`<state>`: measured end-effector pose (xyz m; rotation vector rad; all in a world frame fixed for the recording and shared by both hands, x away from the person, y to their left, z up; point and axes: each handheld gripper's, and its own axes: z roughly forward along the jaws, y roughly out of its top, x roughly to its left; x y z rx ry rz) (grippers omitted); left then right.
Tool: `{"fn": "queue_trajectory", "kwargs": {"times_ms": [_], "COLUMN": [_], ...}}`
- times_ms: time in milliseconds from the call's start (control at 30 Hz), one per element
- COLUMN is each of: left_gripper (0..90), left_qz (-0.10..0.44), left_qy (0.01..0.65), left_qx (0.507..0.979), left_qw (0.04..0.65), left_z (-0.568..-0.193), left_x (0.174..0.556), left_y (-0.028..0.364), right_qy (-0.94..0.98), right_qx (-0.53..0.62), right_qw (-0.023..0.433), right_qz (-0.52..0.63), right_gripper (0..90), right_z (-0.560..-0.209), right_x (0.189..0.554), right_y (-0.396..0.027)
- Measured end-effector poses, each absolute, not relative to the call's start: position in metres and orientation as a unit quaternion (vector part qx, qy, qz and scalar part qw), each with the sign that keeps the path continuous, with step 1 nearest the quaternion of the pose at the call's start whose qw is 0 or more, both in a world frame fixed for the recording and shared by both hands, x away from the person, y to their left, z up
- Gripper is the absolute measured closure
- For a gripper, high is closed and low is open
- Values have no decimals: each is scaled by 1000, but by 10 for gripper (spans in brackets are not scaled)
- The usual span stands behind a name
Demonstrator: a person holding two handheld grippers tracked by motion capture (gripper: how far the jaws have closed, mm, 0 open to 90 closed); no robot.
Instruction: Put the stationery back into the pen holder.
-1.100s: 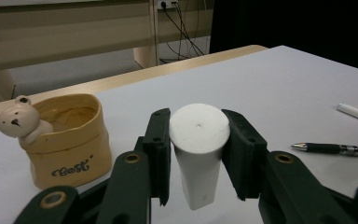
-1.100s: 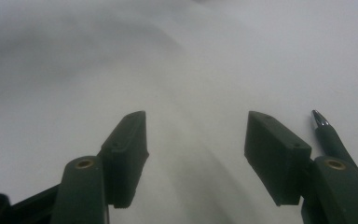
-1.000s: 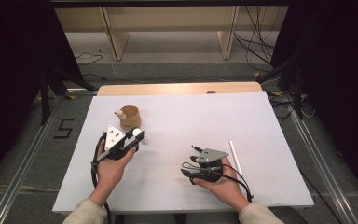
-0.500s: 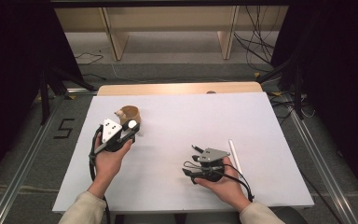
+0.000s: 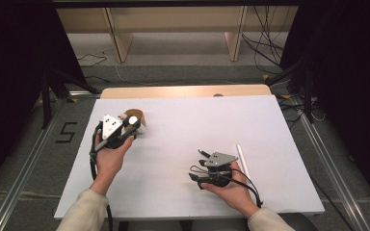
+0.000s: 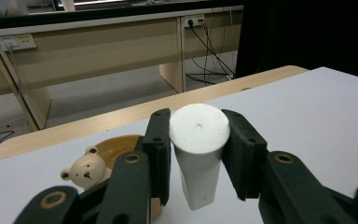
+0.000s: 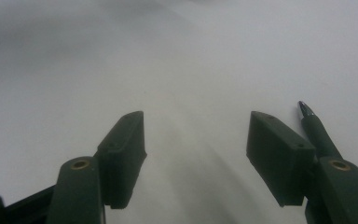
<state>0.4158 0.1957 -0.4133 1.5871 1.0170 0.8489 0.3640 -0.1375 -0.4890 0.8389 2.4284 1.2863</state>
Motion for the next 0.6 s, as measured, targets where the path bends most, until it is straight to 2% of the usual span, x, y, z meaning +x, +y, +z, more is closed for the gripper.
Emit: {"fn": "queue_trajectory", "kwargs": {"times_ms": [600], "left_gripper": [645], "left_qz": [382], "left_qy": [427], "left_qx": [651], "left_qw": [499], "left_z": [-406], "left_x": [439], "left_y": [204], "right_qy": [839], "right_qx": [290], "right_qw": [133], "right_qz": [442], "right_gripper": [375], "right_z": [-490], "right_x": [364], "right_y": [-137]}}
